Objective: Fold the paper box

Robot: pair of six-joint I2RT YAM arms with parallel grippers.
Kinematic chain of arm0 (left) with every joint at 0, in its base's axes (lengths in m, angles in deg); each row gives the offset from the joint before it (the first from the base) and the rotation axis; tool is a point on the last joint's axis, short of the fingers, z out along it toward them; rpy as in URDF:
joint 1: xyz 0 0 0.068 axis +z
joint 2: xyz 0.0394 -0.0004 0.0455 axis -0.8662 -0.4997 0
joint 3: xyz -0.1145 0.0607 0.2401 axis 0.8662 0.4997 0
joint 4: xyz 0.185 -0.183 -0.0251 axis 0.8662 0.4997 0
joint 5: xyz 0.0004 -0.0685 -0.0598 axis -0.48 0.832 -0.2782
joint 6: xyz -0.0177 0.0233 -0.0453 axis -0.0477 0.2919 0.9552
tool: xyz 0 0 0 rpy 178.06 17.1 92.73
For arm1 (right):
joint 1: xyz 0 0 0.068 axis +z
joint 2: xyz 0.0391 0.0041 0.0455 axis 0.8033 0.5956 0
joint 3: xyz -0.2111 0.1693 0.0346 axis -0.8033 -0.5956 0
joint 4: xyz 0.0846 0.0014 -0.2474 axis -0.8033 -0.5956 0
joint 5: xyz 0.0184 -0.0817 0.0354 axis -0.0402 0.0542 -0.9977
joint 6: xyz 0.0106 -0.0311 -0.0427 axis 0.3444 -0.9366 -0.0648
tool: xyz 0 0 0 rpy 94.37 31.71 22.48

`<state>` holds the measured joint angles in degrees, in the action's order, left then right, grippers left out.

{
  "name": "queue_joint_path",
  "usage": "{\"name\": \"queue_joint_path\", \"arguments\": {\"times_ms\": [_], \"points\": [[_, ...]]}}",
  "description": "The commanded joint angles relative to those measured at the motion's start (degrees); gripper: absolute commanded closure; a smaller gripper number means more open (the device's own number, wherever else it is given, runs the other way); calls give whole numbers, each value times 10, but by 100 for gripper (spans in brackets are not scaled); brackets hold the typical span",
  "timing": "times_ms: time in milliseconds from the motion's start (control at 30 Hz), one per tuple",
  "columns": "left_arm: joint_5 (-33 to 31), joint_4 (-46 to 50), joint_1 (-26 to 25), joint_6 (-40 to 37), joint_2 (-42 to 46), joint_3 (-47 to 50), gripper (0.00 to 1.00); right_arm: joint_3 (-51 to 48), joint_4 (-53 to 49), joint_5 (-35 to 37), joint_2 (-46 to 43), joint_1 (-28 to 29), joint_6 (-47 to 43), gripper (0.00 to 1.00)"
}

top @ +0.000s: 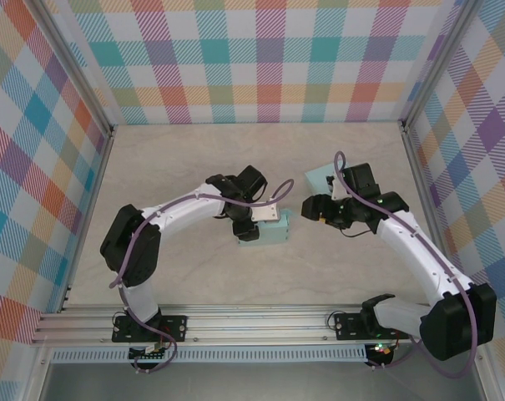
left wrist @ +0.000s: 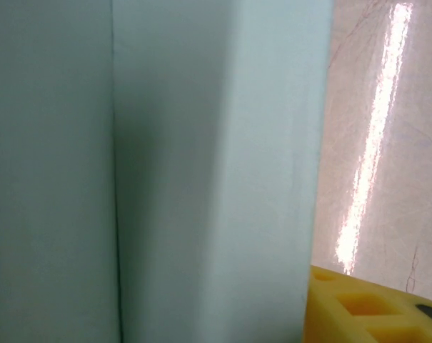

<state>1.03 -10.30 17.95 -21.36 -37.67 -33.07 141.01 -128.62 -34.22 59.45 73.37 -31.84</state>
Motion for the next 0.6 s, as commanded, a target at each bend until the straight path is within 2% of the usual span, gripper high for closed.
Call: {"name": "queue_joint_path", "arguments": {"times_ms": [0, 67, 300, 567], "points": [[10, 25, 6, -12, -6, -12, 38, 20, 2, 18, 13, 7, -45, 33], [5, 17, 9, -13, 0, -10, 37, 25, 11, 17, 26, 10, -53, 33], [15, -10, 16, -10, 36, 12, 23, 56, 40, 7, 81, 23, -81, 35], [20, -30, 28, 4, 67, 39, 24, 76, 63, -6, 123, 52, -106, 45]]}}
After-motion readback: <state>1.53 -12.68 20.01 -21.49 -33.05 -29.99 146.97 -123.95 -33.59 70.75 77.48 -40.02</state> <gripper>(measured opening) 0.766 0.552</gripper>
